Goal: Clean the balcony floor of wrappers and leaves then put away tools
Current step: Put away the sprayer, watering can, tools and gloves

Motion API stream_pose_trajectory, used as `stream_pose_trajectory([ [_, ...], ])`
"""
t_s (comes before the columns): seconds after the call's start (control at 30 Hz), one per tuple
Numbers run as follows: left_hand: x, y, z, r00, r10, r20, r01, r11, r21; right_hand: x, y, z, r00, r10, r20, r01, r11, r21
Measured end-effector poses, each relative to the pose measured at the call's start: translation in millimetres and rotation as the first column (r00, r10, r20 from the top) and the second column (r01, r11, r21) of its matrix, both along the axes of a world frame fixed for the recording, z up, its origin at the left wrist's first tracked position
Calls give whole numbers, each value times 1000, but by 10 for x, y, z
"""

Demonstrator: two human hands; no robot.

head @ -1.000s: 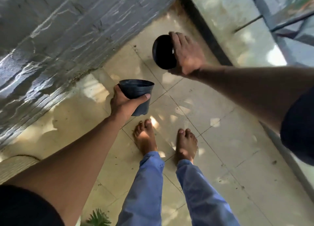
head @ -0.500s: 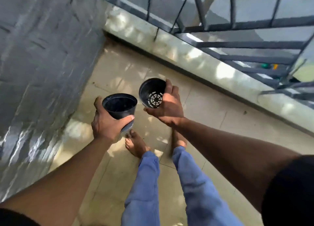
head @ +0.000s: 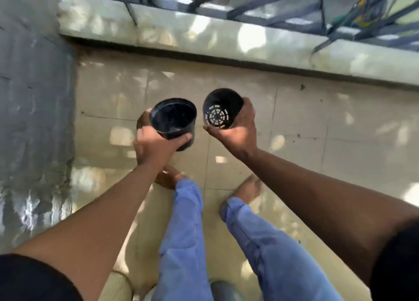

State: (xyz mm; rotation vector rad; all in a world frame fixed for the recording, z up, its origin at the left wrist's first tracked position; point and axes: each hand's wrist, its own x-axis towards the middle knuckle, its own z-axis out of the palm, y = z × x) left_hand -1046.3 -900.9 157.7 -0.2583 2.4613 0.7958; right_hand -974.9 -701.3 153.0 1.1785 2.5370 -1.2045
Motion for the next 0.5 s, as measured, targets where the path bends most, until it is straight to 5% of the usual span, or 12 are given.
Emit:
stream_pose_trajectory([
  [0.5, 1309, 2100, 698, 827, -562, 7, 562, 827, 32, 2185, 1920, 718, 898, -407, 166, 402, 913, 62],
])
